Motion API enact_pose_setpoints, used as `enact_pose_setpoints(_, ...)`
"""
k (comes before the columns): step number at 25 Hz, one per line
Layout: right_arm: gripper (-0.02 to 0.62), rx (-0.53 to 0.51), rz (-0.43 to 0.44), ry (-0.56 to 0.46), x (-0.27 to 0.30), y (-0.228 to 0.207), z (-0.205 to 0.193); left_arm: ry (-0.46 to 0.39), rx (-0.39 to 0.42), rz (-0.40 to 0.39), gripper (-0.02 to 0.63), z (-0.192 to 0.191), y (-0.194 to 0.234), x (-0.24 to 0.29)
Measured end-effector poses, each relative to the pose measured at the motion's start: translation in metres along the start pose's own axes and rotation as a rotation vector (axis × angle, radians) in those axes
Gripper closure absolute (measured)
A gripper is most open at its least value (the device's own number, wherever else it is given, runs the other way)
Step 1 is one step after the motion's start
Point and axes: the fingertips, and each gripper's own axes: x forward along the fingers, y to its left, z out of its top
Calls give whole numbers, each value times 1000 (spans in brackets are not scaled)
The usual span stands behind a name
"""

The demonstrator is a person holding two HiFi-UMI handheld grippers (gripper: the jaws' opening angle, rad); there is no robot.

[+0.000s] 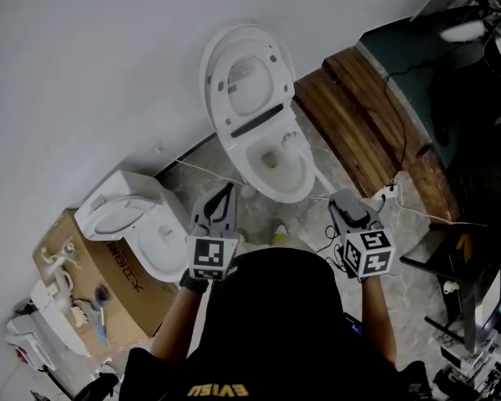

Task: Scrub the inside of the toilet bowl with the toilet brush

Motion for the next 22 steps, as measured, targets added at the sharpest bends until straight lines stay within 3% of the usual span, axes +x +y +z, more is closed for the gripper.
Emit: enact_pose_setpoints(22, 437, 1, -30, 61, -7, -9, -18, 6, -3, -40, 588, 2, -13, 12)
